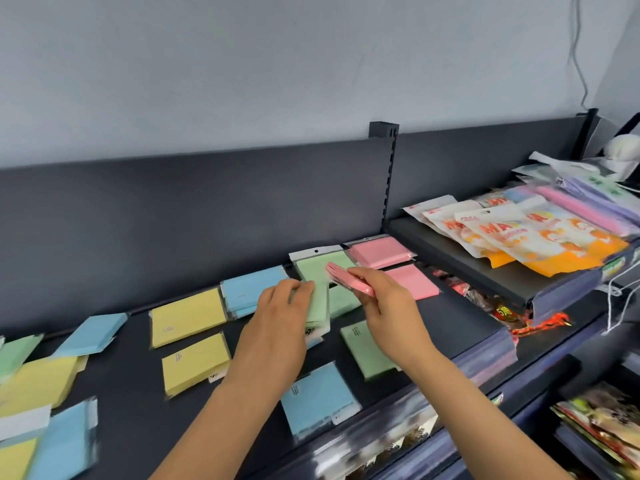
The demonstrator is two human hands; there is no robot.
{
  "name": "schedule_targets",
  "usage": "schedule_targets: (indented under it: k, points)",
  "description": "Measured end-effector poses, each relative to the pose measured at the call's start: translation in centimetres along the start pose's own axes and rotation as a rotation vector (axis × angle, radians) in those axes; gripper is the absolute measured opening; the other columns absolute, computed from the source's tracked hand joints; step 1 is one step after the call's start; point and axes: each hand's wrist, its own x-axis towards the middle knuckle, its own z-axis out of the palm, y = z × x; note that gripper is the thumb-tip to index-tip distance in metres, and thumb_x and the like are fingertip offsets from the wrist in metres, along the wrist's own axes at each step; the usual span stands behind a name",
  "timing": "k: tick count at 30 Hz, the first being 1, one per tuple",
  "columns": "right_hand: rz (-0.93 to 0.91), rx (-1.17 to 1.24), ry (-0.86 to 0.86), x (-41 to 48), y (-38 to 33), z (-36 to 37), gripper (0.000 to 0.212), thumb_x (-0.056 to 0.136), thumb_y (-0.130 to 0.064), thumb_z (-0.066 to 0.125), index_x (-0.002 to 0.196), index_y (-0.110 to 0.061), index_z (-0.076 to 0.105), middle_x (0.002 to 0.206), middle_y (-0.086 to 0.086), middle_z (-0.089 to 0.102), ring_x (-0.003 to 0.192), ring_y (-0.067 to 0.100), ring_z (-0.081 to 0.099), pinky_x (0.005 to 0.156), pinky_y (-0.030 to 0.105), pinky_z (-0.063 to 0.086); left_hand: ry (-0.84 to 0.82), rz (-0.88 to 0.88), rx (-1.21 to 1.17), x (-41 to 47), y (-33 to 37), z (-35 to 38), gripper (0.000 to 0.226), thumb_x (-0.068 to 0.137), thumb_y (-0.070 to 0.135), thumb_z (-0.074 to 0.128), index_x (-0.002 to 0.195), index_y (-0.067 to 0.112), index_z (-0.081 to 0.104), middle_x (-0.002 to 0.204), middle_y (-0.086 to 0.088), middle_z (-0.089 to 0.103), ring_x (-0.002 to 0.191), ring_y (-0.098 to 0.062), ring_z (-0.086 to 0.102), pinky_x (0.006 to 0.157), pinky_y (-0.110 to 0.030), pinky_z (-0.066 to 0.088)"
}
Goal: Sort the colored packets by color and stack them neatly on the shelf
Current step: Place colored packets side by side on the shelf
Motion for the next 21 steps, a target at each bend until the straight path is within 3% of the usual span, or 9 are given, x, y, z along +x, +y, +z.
schedule_targets:
  k: [4,8,15,21]
  points:
    - [-0.008,-0.005,-0.022,1.2,2.0,0.2,0.046,0.088,0.006,0.048,0.124,-0.022,0.058,0.115,-0.004,0.063,0.101,0.013,0.056,0.084,0.021,0.044,-0.016,-0.03,0.019,1.3,0.1,0.8,0.072,0.086,0.0,0.045,0.146,0.025,0.014,0.14,0.007,0.026,0.125,-0.014,0.026,0.085,-0.024,0.041]
    - [-0.024,-0.1,-0.07,2.3,3.9,-0.6,0.051,0.086,0.006,0.048,0.127,-0.023,0.054,0.122,-0.002,0.06,0.109,0.018,0.054,0.089,0.03,0.046,-0.047,-0.029,0.051,1.6,0.4,0.9,0.072,0.087,0.0,0.044,0.147,0.023,0.013,0.142,0.007,0.025,0.126,-0.014,0.025,0.088,-0.023,0.04]
    - [-0.094,-0.407,-0.287,4.3,8.9,-4.4,0.05,0.09,-0.007,0.05,0.138,-0.023,0.045,0.139,-0.001,0.048,0.127,0.023,0.042,0.098,0.041,0.045,-0.051,-0.12,0.121,2.8,2.8,1.4,0.067,0.085,0.003,0.049,0.144,0.02,0.022,0.142,0.006,0.026,0.127,-0.016,0.027,0.094,-0.027,0.042]
    - [-0.228,-0.519,-0.416,5.5,9.8,-6.6,0.056,0.089,-0.004,0.043,0.142,-0.022,0.037,0.146,0.0,0.037,0.135,0.021,0.029,0.101,0.034,0.039,0.022,-0.204,0.132,3.3,6.3,3.2,0.062,0.085,-0.002,0.049,0.141,0.017,0.032,0.139,0.003,0.033,0.124,-0.019,0.033,0.092,-0.03,0.044]
